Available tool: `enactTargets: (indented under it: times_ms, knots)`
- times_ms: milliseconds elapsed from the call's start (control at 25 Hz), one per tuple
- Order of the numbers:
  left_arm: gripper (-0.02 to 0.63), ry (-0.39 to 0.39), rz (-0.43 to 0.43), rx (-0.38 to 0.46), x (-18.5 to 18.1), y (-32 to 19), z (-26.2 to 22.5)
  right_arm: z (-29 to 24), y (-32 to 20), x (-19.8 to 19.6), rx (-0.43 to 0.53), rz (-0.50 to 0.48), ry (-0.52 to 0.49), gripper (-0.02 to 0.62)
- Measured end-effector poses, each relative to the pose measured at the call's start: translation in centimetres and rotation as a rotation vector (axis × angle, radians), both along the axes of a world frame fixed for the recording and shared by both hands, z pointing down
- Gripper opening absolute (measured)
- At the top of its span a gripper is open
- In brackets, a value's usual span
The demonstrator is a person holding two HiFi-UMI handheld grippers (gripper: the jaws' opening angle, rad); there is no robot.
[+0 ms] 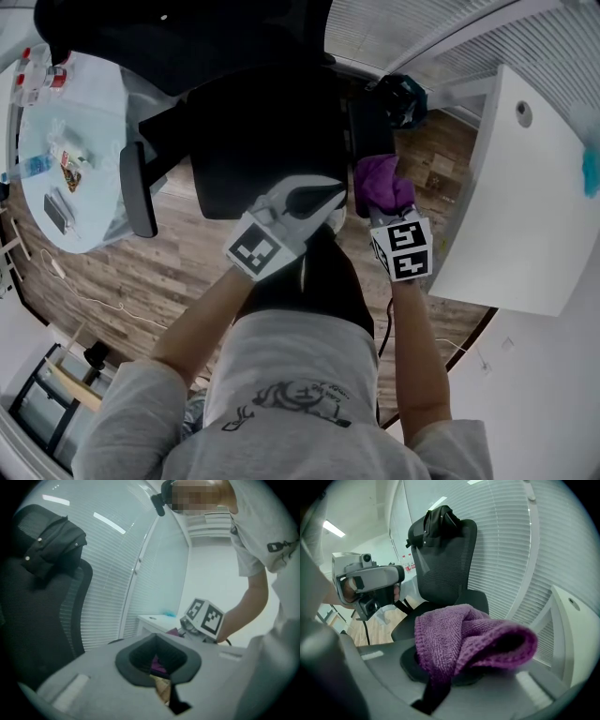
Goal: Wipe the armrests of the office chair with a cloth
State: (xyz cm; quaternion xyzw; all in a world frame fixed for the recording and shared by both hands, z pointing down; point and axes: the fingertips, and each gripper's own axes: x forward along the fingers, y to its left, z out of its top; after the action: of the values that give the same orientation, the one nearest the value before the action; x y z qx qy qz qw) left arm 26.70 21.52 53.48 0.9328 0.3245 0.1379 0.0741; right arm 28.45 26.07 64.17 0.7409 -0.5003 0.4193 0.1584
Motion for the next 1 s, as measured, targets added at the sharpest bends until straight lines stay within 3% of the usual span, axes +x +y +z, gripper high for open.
enactTargets:
  times_ms: [640, 1000]
  knots:
    - [0.002, -0.009, -0.025, -0.008, 0.8, -2.9, 0.5, 1.0, -7.8, 9.1, -0.032, -0.048, 0.054, 0.034]
    - [0.002, -0.013, -0.025, -0.006, 0.5, -3.3, 0.7, 1.3, -10.1, 11.4, -0.057, -0.062, 0.071, 0.033]
